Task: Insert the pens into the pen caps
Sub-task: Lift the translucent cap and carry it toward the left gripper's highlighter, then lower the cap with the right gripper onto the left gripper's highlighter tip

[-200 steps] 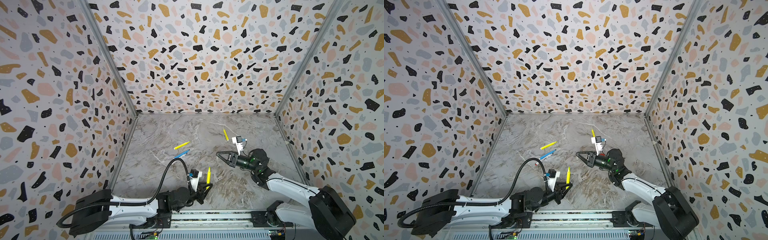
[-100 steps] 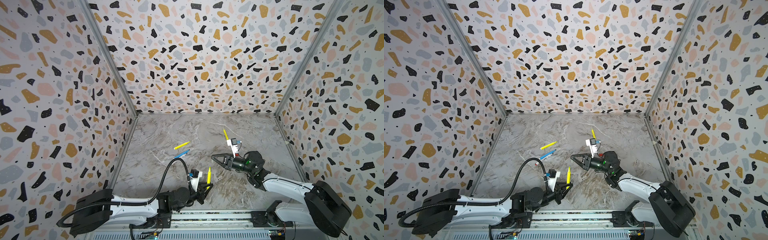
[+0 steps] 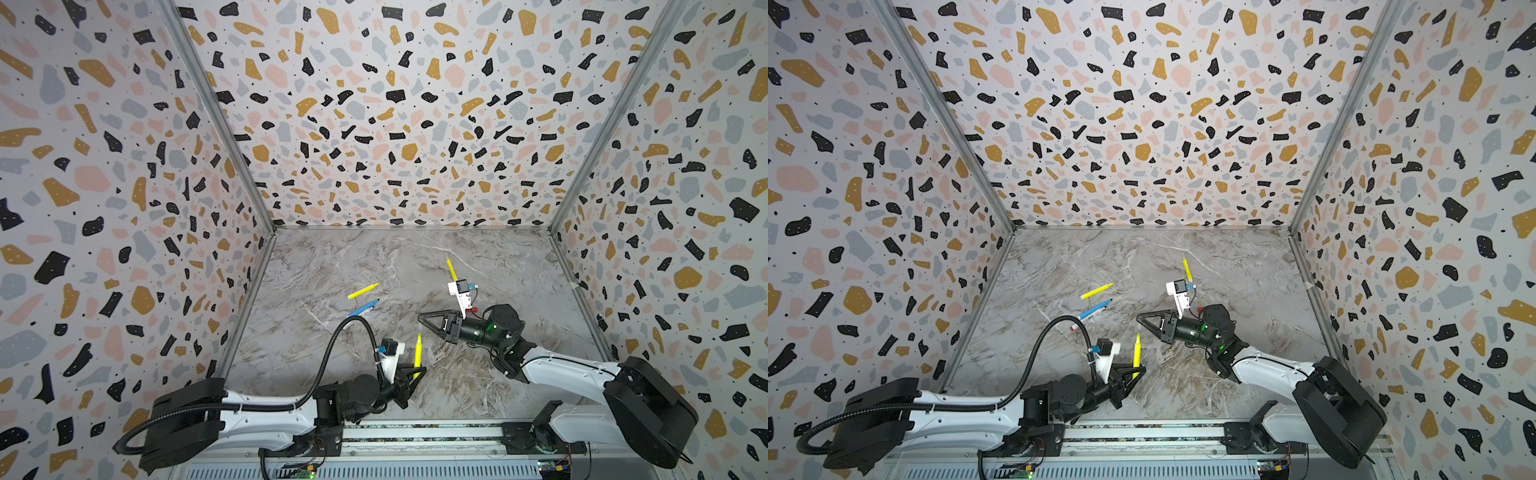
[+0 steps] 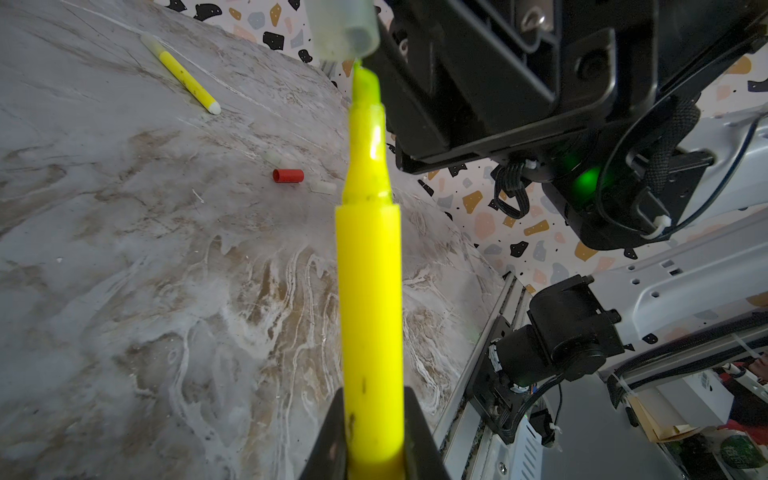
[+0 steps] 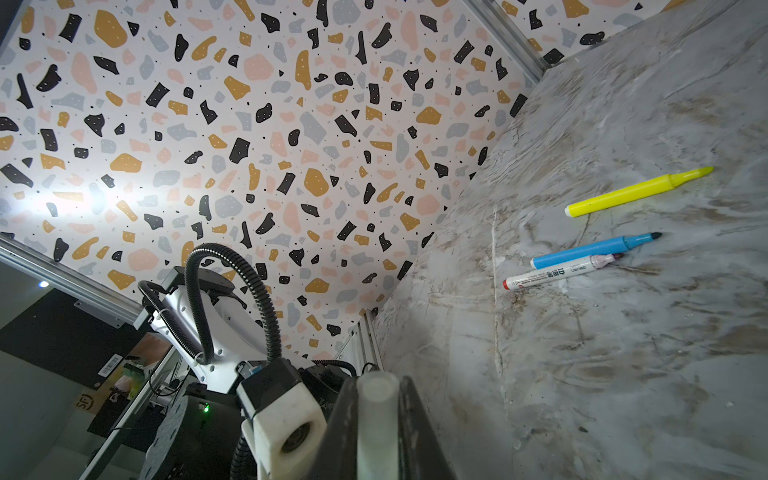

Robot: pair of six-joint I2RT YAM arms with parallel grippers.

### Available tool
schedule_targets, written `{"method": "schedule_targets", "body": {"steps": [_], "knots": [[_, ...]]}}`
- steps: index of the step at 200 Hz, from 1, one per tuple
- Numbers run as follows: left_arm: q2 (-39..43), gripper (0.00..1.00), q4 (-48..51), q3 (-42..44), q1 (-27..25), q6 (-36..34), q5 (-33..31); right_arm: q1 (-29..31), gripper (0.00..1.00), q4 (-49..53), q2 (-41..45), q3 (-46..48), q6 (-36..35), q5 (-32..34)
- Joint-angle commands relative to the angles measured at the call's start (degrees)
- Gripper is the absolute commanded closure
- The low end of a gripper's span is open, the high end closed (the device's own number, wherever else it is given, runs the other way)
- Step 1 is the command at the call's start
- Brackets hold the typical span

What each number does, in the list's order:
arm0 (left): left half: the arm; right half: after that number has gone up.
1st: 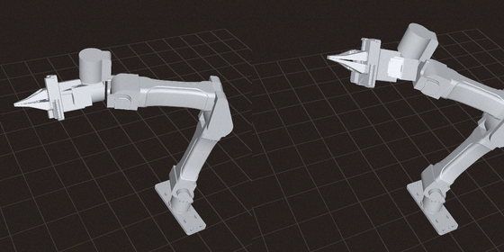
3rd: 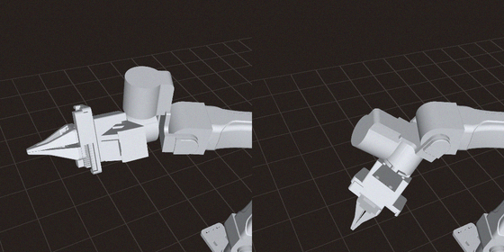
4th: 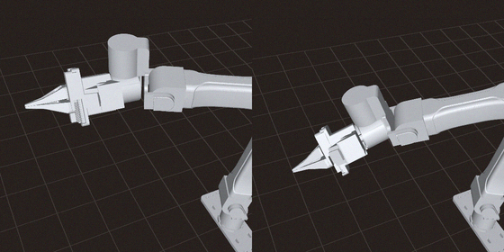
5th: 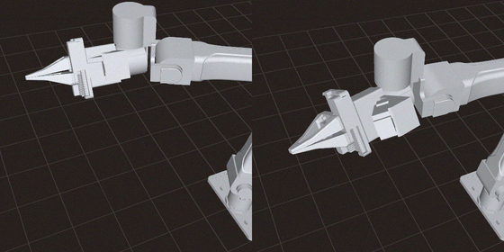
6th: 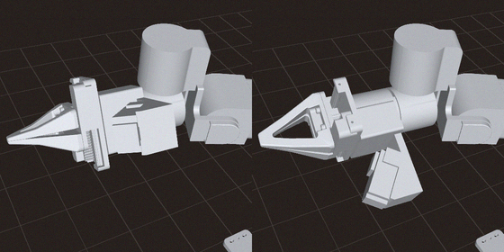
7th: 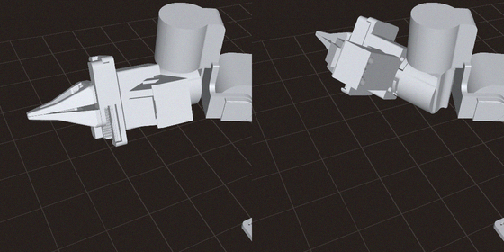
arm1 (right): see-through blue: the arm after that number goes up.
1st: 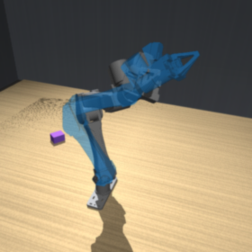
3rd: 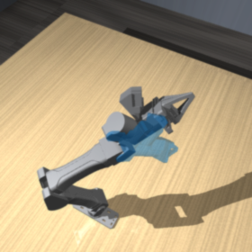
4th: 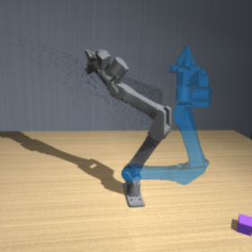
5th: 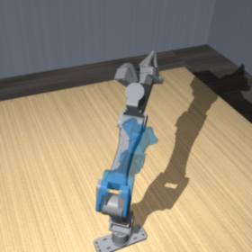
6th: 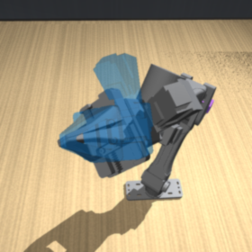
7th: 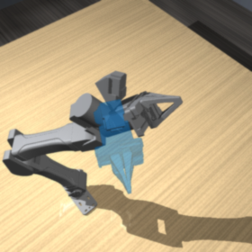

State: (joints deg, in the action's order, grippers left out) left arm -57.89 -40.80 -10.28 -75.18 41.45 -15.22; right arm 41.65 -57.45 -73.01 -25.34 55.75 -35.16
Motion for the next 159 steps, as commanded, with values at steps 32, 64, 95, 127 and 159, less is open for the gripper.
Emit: {"method": "schedule_targets", "body": {"steps": [32, 64, 95, 127, 159], "knots": [[1.20, 0.99, -2.49, -0.70, -0.32, 0.29, -0.56, 1.53, 0.94, -2.99, 0.28, 0.36, 0.28, 0.79], [1.54, 0.99, -2.03, -0.72, -0.32, 0.08, -0.77, 2.16, 0.94, -4.06, 0.00, 1.16, 0.48, 0.79], [1.64, 0.99, -2.01, -0.61, -0.32, 0.03, -1.02, 2.90, 0.94, -4.23, 0.33, 2.09, 0.42, 1.04], [1.90, 0.99, -1.63, -0.61, -0.37, -0.06, -1.32, 3.94, 0.94, -4.55, 1.29, 3.82, 0.49, 1.88], [1.94, 0.99, -1.79, -0.52, -0.33, -0.06, -1.65, 5.46, 0.94, -6.62, 2.33, 6.58, 0.56, 4.45]]}}
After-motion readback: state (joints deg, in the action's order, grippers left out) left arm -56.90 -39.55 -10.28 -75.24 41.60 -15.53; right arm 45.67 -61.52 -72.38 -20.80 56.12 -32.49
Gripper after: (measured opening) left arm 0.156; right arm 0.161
